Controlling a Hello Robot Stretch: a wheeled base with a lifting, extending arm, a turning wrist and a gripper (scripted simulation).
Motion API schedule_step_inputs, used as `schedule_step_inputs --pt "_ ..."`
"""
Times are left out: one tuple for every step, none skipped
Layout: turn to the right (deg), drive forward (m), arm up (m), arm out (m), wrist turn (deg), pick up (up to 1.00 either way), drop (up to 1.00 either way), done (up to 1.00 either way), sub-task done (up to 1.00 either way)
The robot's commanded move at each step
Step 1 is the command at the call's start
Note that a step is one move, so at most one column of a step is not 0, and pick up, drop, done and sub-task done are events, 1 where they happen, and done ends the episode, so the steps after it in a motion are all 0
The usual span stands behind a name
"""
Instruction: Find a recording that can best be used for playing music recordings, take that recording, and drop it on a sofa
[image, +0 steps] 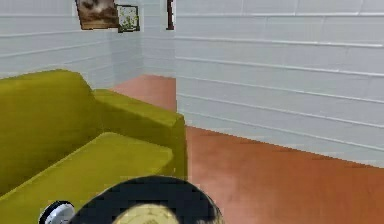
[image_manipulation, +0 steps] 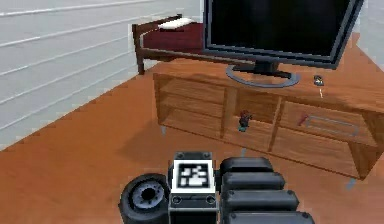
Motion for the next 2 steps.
schedule_step_inputs --pt "0.0 0.1 0.0 0.0 0.0 0.0 0.0 0.0 0.0" --pt "45.0 0.0 0.0 0.0 0.0 0.0 0.0 0.0 0.0"
